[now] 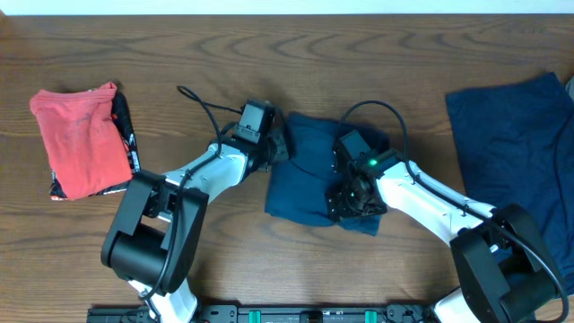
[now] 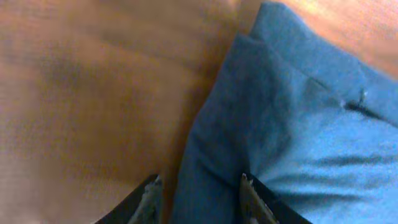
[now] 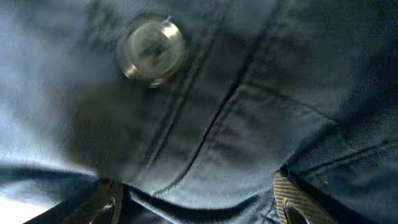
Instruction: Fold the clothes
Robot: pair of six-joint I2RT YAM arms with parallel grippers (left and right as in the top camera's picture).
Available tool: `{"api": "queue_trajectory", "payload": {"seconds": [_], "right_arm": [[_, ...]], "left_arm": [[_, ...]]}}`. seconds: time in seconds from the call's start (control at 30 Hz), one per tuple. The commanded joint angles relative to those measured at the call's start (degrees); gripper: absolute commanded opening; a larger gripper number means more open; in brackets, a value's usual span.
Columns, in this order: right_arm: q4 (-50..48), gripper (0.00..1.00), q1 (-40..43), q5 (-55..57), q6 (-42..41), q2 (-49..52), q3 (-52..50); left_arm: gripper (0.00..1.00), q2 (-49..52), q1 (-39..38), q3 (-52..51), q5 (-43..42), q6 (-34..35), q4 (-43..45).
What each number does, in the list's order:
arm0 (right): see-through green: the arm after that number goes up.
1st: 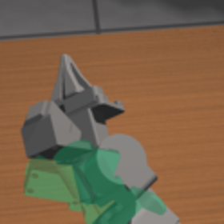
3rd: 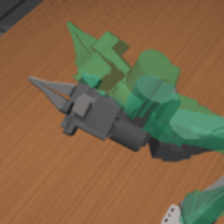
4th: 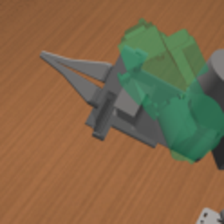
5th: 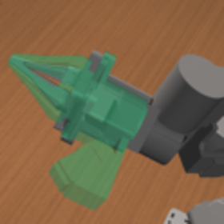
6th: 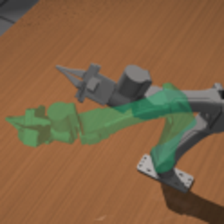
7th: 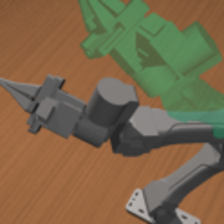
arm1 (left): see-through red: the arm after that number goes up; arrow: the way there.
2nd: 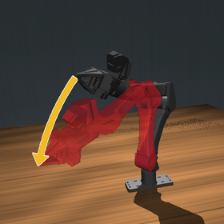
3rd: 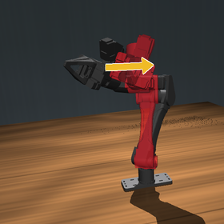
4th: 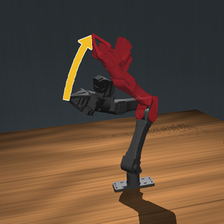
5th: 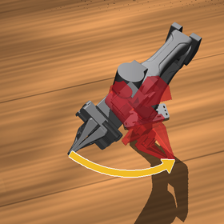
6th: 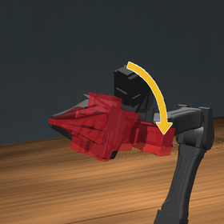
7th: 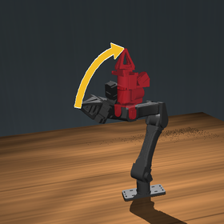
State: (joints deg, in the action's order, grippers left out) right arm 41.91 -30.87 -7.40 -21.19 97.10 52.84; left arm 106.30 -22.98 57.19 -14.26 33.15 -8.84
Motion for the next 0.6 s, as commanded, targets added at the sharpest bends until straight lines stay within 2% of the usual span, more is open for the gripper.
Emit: {"api": "queue_trajectory", "payload": {"seconds": [0.0,0.13,0.27,0.33,0.4,0.5,0.57], "right_arm": [[-2.86,0.78,3.26,12.63,-2.58,0.63,-1.22],[-14.43,0.78,7.74,19.89,1.25,0.63,-1.22],[-27.91,0.77,11.08,18.40,8.66,0.61,-1.05],[-29.77,0.76,11.47,16.46,10.93,0.28,-0.02],[-28.76,0.80,11.30,14.43,13.29,-0.52,1.51],[-25.62,0.83,10.62,12.90,13.57,-2.95,2.73],[-23.47,0.84,10.16,12.70,13.55,-5.31,2.75]], "left_arm": [[0.39,1.18,-0.33,-1.44,-1.42,-0.59,-8.68],[0.29,1.16,-1.42,-1.44,-6.47,-1.25,-17.64],[0.28,-0.46,-2.60,-1.44,-10.49,-1.75,-24.02],[0.28,-2.89,-2.56,-1.44,-10.03,-3.69,-24.96],[0.29,-6.69,-1.81,-1.18,-5.49,-5.01,-24.26],[0.36,-13.16,-0.50,-0.96,4.46,-9.03,-18.45],[0.52,-16.68,0.63,-0.96,10.43,-9.57,-12.87]]}}
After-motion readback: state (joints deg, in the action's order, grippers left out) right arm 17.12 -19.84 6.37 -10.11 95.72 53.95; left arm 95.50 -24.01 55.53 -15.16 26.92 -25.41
